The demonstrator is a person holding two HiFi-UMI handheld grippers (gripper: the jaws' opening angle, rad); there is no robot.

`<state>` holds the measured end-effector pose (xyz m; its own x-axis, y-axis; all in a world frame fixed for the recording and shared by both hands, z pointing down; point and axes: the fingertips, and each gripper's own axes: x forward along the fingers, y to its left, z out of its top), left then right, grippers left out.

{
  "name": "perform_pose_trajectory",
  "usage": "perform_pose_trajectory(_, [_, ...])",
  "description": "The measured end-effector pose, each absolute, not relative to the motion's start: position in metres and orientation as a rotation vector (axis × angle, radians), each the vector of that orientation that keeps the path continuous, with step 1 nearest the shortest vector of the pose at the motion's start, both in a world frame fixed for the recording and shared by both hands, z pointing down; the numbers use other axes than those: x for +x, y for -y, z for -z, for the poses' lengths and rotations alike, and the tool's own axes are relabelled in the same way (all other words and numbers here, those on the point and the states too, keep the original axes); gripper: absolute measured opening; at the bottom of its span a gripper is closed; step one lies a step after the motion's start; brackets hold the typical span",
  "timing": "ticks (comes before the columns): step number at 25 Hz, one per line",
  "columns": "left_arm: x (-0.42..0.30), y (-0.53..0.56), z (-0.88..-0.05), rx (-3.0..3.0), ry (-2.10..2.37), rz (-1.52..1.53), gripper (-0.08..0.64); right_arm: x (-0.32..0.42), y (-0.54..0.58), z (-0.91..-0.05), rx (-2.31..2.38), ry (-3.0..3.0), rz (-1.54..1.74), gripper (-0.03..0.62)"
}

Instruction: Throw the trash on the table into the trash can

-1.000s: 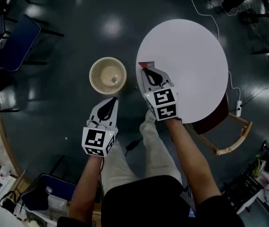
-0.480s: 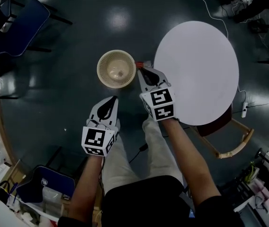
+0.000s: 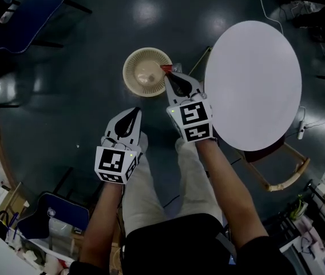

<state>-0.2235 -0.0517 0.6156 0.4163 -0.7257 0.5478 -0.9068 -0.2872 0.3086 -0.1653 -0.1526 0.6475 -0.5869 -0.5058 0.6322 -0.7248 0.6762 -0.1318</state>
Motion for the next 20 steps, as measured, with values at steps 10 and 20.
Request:
perform_pose_trajectory(10, [-0.257,0.048,-0.657,2.057,1.384,-0.408,0.009,-0.190,0.150,-0.708,0.931,2.283,-0.570,0.028])
perform_pose_trajectory(20, [-0.276,0.052,-0.705,2.029,1.369,-0.424,0.009,-0.204,0.150,-0.772,0.908,2.242,-0.615,0.028])
